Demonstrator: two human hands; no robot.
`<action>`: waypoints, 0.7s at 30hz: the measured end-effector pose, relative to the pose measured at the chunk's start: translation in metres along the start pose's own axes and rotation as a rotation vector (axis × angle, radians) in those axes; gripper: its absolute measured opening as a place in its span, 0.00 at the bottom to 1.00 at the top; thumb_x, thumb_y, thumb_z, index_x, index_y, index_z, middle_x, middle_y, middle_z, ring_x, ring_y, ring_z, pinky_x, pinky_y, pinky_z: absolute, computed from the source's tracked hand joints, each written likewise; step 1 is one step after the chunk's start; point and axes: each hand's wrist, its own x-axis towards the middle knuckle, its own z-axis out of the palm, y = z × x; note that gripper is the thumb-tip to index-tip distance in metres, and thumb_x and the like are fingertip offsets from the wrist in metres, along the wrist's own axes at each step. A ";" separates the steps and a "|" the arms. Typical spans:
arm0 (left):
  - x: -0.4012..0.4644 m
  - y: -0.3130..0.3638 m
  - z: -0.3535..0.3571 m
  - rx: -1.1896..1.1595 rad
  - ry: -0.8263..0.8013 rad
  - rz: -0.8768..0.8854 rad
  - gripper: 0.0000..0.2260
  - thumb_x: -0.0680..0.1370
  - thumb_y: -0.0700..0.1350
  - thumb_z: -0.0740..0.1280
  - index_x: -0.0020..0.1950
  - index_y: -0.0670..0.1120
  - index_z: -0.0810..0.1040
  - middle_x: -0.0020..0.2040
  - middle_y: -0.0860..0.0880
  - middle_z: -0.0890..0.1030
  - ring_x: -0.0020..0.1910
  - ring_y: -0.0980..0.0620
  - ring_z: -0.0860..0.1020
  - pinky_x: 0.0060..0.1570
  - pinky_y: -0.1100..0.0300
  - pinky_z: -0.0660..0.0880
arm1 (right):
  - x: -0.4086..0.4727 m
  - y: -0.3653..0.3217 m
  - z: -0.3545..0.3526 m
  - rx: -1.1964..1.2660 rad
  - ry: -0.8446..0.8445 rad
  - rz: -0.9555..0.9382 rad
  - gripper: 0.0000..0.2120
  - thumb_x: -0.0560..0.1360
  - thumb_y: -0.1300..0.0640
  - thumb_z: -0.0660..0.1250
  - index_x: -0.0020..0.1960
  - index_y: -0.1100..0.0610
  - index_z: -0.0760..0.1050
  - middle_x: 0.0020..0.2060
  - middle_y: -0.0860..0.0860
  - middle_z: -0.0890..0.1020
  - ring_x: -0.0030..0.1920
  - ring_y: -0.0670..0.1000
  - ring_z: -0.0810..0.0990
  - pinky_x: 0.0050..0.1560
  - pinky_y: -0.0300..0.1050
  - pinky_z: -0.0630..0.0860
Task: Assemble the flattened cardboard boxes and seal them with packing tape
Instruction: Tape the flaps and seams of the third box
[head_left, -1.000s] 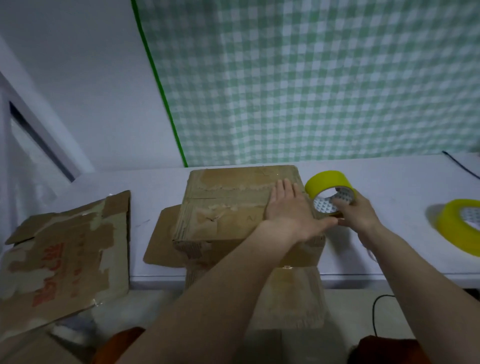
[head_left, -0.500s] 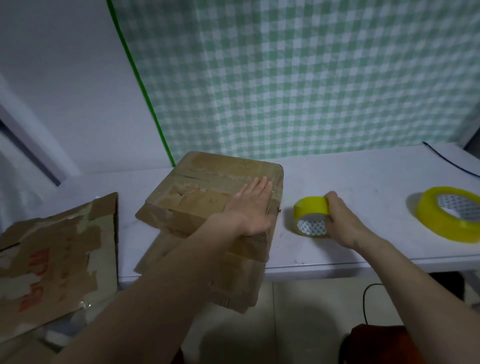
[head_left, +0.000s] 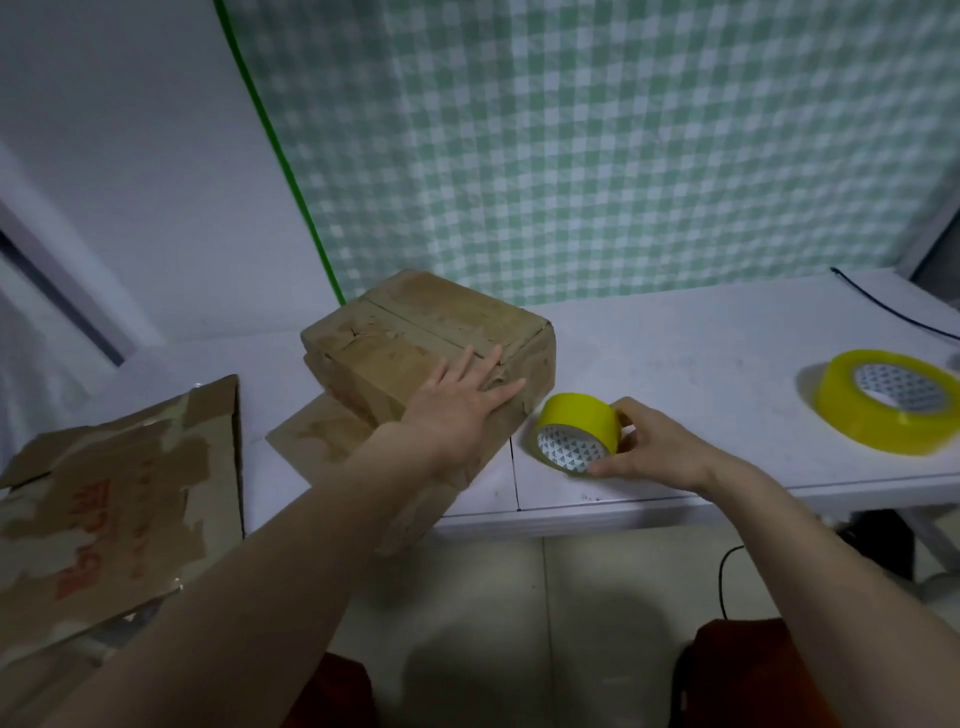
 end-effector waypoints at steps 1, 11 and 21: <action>0.000 0.003 0.003 0.020 0.022 -0.020 0.42 0.75 0.38 0.65 0.78 0.62 0.43 0.78 0.50 0.34 0.77 0.45 0.36 0.76 0.47 0.41 | -0.003 0.002 -0.003 0.010 0.001 -0.008 0.23 0.68 0.61 0.76 0.58 0.56 0.70 0.51 0.53 0.76 0.45 0.51 0.78 0.43 0.41 0.75; -0.012 0.038 0.028 -0.179 0.448 -0.145 0.37 0.74 0.33 0.65 0.79 0.49 0.52 0.80 0.46 0.49 0.78 0.45 0.48 0.73 0.43 0.58 | -0.025 0.046 -0.034 -0.599 0.362 0.389 0.19 0.77 0.51 0.65 0.65 0.58 0.69 0.62 0.59 0.70 0.64 0.60 0.65 0.56 0.50 0.68; -0.023 0.096 0.058 -1.494 0.540 -0.615 0.21 0.77 0.42 0.69 0.68 0.39 0.70 0.62 0.45 0.74 0.56 0.50 0.75 0.61 0.53 0.73 | -0.026 0.057 -0.031 -0.095 0.473 0.255 0.04 0.71 0.63 0.72 0.42 0.63 0.78 0.35 0.54 0.77 0.38 0.54 0.73 0.37 0.44 0.66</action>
